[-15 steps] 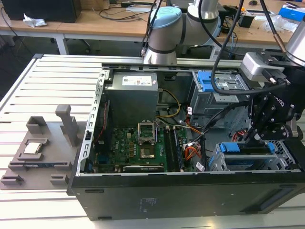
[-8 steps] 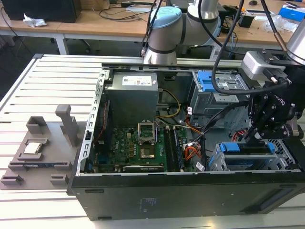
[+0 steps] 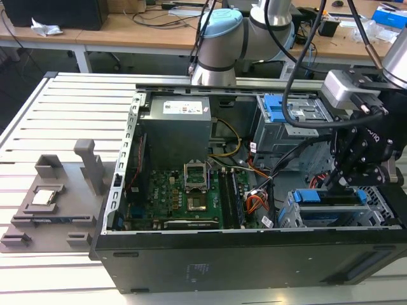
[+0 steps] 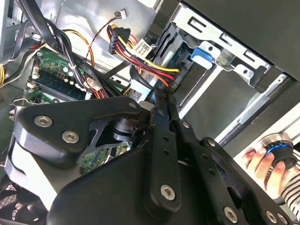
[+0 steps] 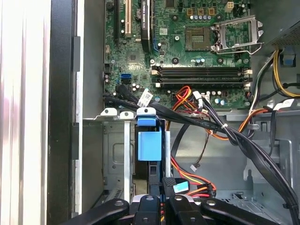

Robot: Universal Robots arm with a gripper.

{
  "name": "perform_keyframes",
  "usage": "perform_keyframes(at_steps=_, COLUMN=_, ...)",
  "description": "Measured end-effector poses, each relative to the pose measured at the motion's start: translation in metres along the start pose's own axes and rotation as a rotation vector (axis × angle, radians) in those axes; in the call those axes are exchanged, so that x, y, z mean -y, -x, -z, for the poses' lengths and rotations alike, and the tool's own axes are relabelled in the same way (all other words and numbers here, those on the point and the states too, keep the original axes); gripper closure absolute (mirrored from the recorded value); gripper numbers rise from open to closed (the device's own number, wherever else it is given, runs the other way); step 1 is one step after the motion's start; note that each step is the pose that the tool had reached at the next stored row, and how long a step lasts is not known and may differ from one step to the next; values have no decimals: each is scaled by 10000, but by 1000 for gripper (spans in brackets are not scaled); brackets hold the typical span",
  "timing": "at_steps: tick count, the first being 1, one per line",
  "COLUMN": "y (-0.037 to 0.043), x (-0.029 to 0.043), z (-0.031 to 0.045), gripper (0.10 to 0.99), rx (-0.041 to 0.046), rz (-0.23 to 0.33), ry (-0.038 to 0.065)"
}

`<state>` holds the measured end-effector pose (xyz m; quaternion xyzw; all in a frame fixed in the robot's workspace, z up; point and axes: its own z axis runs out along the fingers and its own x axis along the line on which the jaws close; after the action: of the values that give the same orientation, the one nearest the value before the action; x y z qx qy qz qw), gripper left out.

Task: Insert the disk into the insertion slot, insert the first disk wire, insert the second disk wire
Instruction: 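Insert the second disk wire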

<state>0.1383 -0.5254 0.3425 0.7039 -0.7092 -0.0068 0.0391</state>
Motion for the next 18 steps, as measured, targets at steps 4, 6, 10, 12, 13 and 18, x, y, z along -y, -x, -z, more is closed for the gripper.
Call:
perform_keyframes(at_steps=4, y=0, x=1, z=-23, gripper=941, rx=-6, rz=63, ry=-3)
perform_keyframes(at_steps=6, y=-1, x=2, z=-35, gripper=941, rx=-5, rz=74, ry=-3)
perform_keyframes(at_steps=10, y=-15, x=3, z=-50, gripper=941, rx=0, rz=89, ry=-4)
perform_keyframes(at_steps=12, y=-19, x=4, z=-62, gripper=941, rx=-11, rz=94, ry=-4)
perform_keyframes(at_steps=13, y=-20, x=4, z=-67, gripper=941, rx=-12, rz=94, ry=-5)
perform_keyframes(at_steps=18, y=-19, x=7, z=-70, gripper=863, rx=-2, rz=95, ry=-5)
